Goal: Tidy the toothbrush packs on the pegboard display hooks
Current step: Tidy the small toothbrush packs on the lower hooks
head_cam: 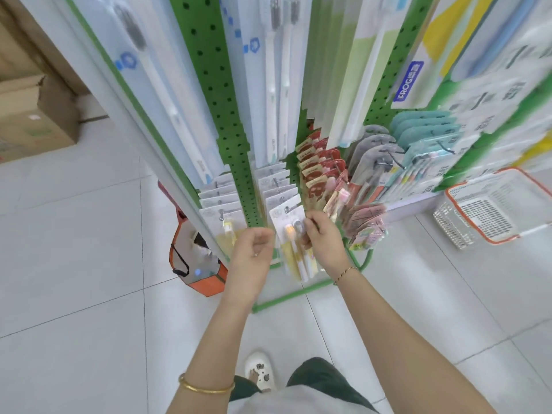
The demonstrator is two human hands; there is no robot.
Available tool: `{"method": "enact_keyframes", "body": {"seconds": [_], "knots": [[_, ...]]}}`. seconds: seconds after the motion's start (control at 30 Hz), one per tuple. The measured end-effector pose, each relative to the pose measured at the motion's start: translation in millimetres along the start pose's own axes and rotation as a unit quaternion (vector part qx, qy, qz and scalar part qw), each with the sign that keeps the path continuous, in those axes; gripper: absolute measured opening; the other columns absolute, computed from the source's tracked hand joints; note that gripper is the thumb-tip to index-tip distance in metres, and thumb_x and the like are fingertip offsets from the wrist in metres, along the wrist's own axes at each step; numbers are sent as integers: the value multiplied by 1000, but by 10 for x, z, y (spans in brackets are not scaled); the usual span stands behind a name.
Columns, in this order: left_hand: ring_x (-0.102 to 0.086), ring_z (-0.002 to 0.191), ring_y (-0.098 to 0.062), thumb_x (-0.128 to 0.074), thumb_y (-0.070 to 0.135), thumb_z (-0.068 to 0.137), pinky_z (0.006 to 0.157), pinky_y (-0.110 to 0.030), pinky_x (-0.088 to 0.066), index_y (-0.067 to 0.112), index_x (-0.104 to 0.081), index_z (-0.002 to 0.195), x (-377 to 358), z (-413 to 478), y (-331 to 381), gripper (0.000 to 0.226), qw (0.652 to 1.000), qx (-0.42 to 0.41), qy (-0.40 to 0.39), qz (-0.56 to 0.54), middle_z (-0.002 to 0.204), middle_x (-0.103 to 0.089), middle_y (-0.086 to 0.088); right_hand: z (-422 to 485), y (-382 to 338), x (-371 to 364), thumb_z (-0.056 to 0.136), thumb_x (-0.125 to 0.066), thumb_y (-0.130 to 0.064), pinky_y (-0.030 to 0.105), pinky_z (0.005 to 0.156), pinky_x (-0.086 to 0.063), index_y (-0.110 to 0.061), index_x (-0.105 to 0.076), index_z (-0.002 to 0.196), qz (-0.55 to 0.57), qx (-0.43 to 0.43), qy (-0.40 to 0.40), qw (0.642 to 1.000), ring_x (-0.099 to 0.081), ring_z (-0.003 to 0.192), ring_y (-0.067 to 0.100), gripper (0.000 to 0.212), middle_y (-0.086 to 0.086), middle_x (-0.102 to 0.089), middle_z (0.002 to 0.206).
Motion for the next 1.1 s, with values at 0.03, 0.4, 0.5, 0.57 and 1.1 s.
{"method": "enact_keyframes", "body": {"seconds": [0.03,0.4,0.5,0.57,1.1], "knots": [[-56,94,-13,-51,1,94,91,-32,-48,31,-54,90,9,-10,9,31,1000,0,-4,2,99,-58,10,-38,-4,9,99,-39,-5,35,55,-44,-17,-48,82,7,0,4,1000,-48,54,19,23,3,-48,65],[-59,99,-15,-50,32,97,89,-35,-52,20,-53,102,-191,-173,119,13,999,14,-35,-16,102,-59,3,-323,-275,281,95,-47,-6,26,61,-35,-14,-52,78,-24,67,15,997,-42,60,10,19,-7,-47,68],[-48,67,-15,-51,44,94,65,-26,-43,15,-46,82,-352,-258,180,32,1000,-8,-29,1,73,-45,-1,-430,-399,359,95,-49,-6,23,57,-33,-21,-49,72,0,83,-5,997,-40,57,6,27,-10,-45,64],[-38,63,-8,-49,43,94,60,-23,-32,15,-42,79,-416,-316,222,32,1000,-17,-1,20,71,-35,7,-483,-434,414,95,-50,-7,21,57,-32,-24,-49,71,6,83,-18,996,-40,57,5,29,-14,-45,62],[-64,97,-17,-63,33,84,86,-39,-53,22,-54,118,-709,-294,357,36,986,-76,-146,20,107,-66,-3,-636,-317,802,93,-57,-14,26,51,-32,-6,-54,75,112,43,-12,993,-36,53,11,19,1,-45,62]]}}
Point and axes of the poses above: each hand's wrist, its own z-axis towards the middle knuckle, its own x-axis out of the back of the hand, y = z × x, the point moved 6 cm from there along z, towards the middle knuckle
